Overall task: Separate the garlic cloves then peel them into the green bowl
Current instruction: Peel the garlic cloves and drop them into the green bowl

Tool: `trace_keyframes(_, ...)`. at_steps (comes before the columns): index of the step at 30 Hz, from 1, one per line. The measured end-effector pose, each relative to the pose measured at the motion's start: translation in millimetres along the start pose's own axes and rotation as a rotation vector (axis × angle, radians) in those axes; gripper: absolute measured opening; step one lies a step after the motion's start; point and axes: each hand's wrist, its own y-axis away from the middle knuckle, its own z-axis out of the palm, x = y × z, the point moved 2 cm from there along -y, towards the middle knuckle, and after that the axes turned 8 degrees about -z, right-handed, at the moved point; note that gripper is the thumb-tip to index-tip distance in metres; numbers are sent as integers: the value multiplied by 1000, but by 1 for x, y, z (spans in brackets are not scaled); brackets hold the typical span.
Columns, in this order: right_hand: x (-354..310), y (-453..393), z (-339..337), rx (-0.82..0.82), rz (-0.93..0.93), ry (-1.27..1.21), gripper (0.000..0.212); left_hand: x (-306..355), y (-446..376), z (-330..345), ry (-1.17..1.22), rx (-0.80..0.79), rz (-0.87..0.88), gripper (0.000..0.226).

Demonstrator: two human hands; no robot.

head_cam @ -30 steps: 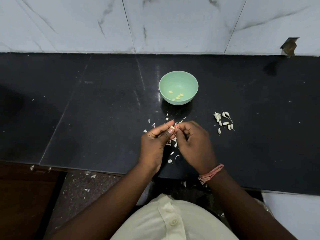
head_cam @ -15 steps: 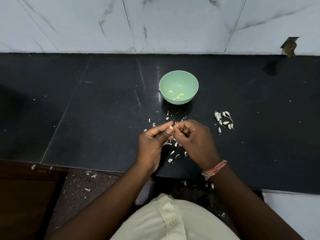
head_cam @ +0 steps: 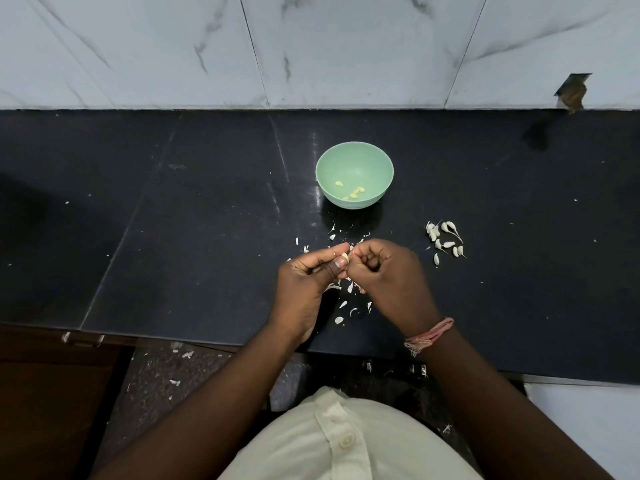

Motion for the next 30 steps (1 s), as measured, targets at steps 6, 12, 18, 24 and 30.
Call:
trace_keyframes(6, -5, 1, -3, -20, 130, -223, 10, 3, 3, 2, 18, -15, 9, 26)
trace_keyframes(12, -9, -1, -3, 31, 157, -258, 10, 7, 2, 0, -143, 17, 131, 23)
trace_keyframes(18, -10, -2, -2, 49, 172, -302, 6, 11, 2, -1, -400, 49, 288, 30)
trace_keyframes(24, -7, -2, 2, 64, 181, -339, 3, 16, 5, -1, -568, 90, 392, 48)
trace_keyframes(30, -2, -3, 2, 45, 174, -372, 7, 22, 5, -2, -736, 126, 528, 45)
